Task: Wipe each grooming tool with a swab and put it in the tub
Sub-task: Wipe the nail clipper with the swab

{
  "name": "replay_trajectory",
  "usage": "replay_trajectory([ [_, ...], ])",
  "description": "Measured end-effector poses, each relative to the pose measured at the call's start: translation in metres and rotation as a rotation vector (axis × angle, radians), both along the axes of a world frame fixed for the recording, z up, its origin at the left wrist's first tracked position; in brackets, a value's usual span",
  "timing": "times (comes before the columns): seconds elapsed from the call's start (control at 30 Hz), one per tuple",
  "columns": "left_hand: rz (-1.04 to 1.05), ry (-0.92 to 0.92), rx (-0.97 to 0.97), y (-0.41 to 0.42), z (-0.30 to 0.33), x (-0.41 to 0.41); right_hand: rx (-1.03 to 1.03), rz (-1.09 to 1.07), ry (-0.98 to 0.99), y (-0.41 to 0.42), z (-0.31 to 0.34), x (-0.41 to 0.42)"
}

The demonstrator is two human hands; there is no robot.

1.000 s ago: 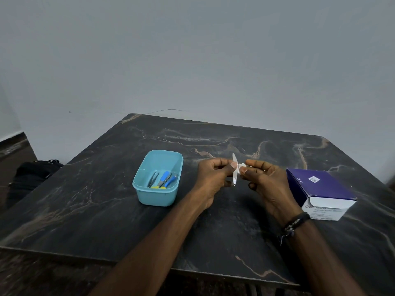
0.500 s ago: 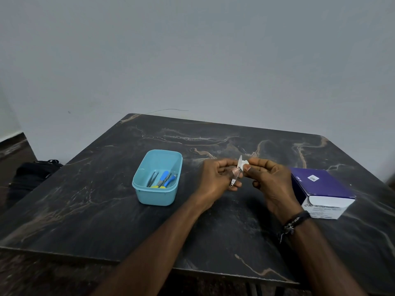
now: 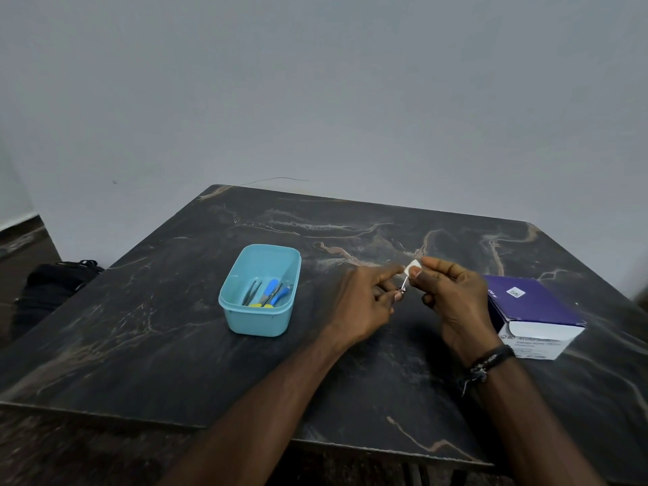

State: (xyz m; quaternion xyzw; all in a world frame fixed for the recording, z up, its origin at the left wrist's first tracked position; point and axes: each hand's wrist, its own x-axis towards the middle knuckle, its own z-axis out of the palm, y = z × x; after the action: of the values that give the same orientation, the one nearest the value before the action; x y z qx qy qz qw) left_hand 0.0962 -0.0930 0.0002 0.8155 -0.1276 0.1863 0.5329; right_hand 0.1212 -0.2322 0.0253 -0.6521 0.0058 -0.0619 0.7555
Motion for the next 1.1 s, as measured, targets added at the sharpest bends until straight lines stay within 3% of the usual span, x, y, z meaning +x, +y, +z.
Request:
replay_trajectory([
  [0.2,0.038,0.078,-0.091,-0.001,0.002,0.000,-0.015,-0.014,-0.085,0.003,0.004,-0.003],
  [0.67,-0.035,0.425,-0.992,0.009,0.021,-0.002,-0.143,0.036,-0.253,0.010,0.005,-0.010],
  [0.87,-0.013,0.471,-1.065,0.014,0.022,-0.001,-0.201,0.112,-0.250,0.010,0.004,-0.011],
  [1.1,0.045,0.401,-0.948,0.012,0.022,-0.001,-0.093,0.054,-0.125,0.004,0.005,-0.005],
])
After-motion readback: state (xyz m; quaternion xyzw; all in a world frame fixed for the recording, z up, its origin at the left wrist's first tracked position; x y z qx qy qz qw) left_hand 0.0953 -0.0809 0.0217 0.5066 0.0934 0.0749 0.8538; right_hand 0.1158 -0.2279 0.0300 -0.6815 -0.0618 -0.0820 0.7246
